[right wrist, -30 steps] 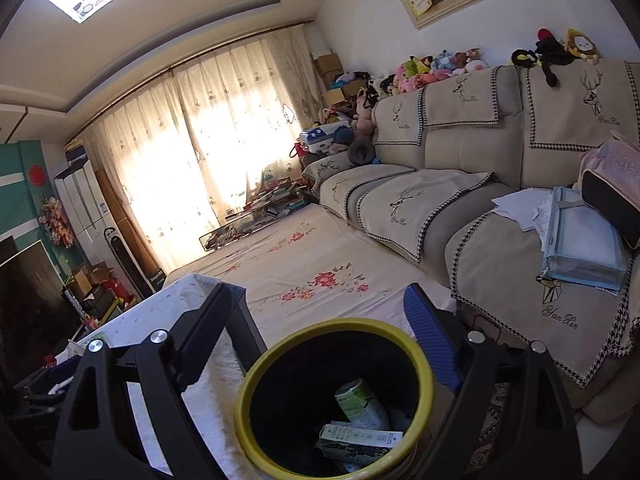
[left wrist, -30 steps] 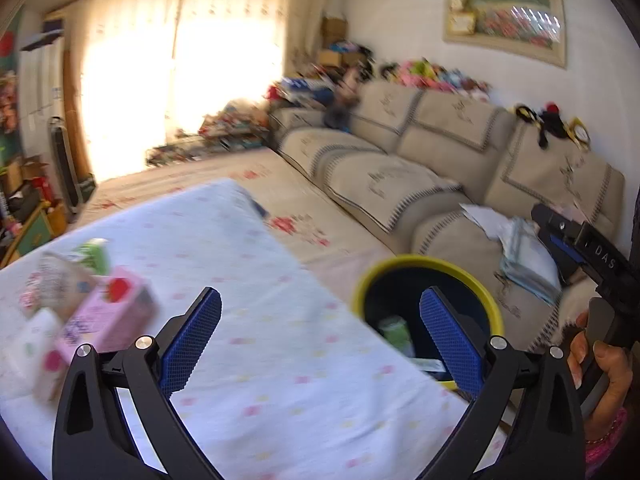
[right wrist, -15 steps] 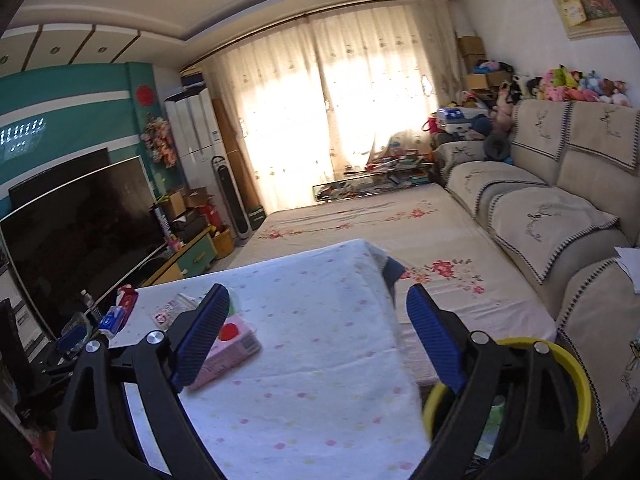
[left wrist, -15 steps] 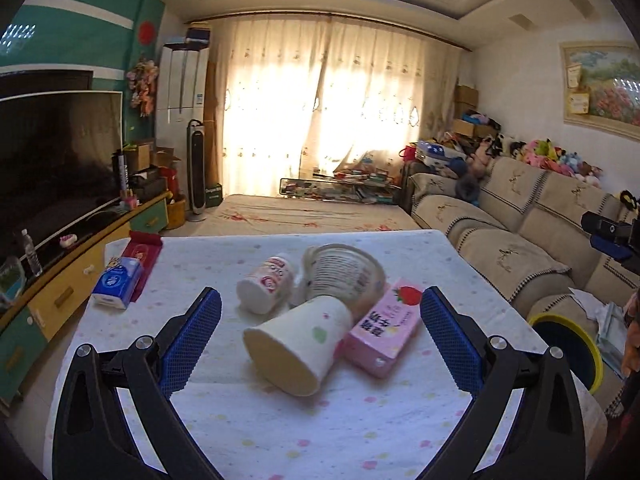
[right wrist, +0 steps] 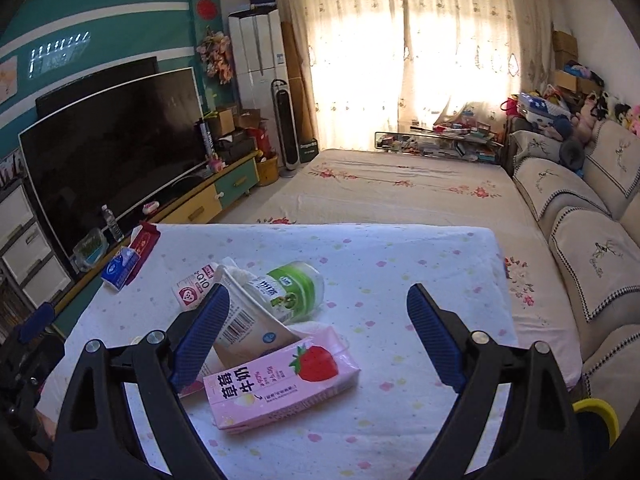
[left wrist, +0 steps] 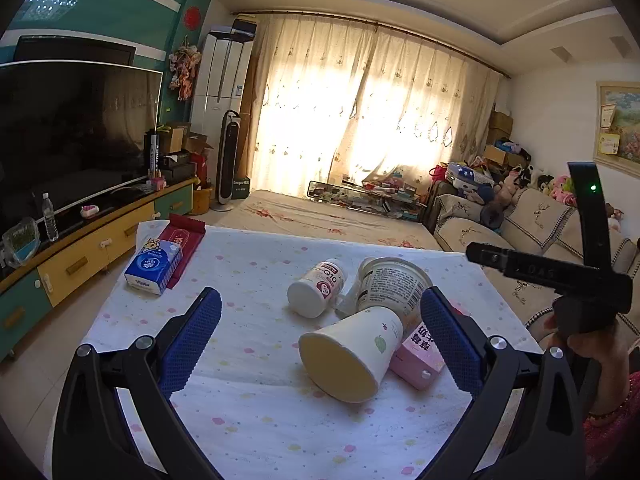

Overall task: Collect trash
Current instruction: 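Reach the right tool to the white yogurt cup and grasp its rim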

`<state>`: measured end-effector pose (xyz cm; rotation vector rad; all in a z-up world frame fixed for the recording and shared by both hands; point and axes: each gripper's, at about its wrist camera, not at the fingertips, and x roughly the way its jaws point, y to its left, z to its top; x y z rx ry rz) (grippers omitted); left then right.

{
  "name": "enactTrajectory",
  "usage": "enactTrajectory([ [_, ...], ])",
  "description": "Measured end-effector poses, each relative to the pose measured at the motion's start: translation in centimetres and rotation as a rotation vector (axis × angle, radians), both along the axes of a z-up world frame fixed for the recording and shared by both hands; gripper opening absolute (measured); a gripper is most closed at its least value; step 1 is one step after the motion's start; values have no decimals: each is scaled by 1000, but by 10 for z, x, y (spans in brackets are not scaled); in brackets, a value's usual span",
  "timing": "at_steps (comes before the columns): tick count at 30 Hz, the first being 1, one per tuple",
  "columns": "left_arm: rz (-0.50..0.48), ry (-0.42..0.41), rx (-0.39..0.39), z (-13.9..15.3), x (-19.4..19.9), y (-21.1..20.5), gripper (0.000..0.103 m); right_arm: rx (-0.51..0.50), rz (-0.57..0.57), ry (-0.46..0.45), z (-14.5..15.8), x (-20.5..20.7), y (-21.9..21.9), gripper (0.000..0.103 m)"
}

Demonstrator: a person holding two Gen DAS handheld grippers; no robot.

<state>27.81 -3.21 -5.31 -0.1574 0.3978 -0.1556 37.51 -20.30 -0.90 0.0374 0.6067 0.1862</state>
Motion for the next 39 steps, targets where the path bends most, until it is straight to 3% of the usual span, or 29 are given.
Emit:
enactTrajectory([
  [6, 7, 21, -20, -2, 2, 3, 98, -61, 157, 53, -24, 24, 41, 80],
  [11, 10, 32, -12, -3, 2, -1, 98, -62, 227, 92, -41, 36, 57, 63],
  [15, 4, 42, -7, -6, 5, -4, 98, -21, 272, 119, -50, 37, 57, 57],
  [20, 9, 39, 1, -7, 4, -7, 98, -26, 333, 100, -52, 29, 57, 37],
  [30, 9, 45, 9, -8, 4, -9, 98, -78, 416, 61, -54, 10, 72, 34],
  [32, 9, 48, 13, -9, 4, -10, 98, -93, 400, 78, -59, 15, 74, 15],
  [35, 10, 48, 17, -9, 3, -10, 98, -47, 410, 107, -63, 19, 72, 10],
  [39, 13, 44, 19, -9, 3, -10, 98, 121, 456, 130, -53, 20, 58, 5],
])
